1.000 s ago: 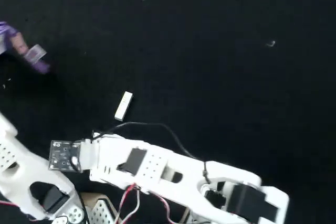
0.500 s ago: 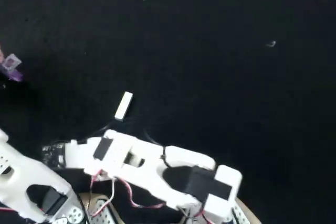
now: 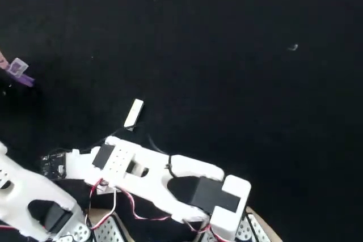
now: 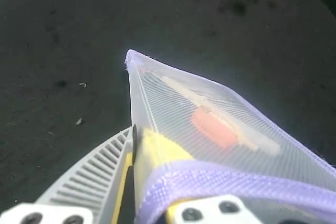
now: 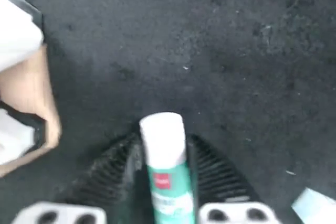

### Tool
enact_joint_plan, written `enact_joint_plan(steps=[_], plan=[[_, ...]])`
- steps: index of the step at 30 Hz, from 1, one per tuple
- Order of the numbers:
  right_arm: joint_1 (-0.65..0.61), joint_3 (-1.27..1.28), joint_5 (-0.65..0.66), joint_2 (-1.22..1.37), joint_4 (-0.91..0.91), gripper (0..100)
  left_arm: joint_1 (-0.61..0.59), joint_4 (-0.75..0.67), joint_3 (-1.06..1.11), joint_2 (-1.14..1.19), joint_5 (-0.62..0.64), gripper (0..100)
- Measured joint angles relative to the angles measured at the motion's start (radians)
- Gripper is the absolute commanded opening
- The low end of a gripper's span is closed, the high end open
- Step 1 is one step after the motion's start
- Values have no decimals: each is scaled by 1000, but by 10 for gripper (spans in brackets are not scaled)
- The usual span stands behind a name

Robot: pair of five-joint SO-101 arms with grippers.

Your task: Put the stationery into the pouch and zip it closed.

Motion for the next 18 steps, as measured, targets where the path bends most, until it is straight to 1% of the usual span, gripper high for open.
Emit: enact_joint_plan(steps=[7,11,15,18], plan=[[216,-126,-2,2,83,11,0,0,0,0,0,30],[334,-222,-64,2,110,11,9,11,0,0,0,30],[423,-298,-106,-32,141,11,80,80,0,-2,0,30],[462,-324,-140,-161,155,11,172,135,-9,-2,2,30]])
